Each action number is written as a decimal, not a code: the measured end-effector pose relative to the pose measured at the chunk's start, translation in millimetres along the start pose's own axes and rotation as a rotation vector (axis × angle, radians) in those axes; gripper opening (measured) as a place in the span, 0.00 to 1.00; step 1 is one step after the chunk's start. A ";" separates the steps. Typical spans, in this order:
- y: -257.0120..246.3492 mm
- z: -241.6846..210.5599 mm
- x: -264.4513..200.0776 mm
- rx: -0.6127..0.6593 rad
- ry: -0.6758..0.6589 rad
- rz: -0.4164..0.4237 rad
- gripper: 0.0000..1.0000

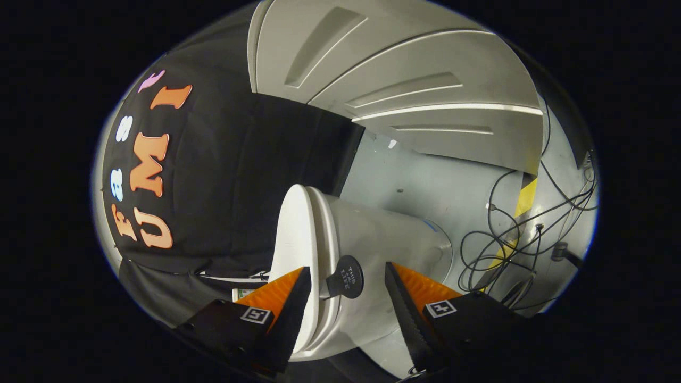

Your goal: Open the toilet lid.

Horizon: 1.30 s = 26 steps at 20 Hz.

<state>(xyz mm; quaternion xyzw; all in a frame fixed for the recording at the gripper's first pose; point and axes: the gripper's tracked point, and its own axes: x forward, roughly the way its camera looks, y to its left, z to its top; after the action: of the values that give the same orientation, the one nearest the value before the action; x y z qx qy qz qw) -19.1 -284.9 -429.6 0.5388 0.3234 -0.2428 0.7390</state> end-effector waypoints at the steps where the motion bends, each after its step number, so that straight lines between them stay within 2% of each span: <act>1: 0.3 1.0 1.6 -0.010 -0.007 -0.004 0.90; 3: 1.5 2.7 -1.7 -0.017 -0.015 -0.002 0.76; 6: -5.8 9.2 -4.8 -0.023 -0.043 -0.037 0.24; 8: -7.3 7.9 -4.1 -0.028 -0.041 -0.039 0.19; 11: -9.8 9.1 -2.3 -0.028 -0.047 -0.049 0.20; 14: -9.1 7.4 -6.8 -0.015 -0.037 -0.039 0.09; 17: -8.4 14.7 -2.1 -0.075 -0.085 -0.061 0.08; 22: -7.3 8.9 -11.5 -0.037 -0.064 -0.036 0.08; 26: -3.2 17.2 -6.0 -0.115 -0.121 -0.053 0.08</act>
<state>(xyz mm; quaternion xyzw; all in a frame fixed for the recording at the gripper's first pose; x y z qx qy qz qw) -21.7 -302.3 -423.6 0.4711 0.3058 -0.2755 0.7801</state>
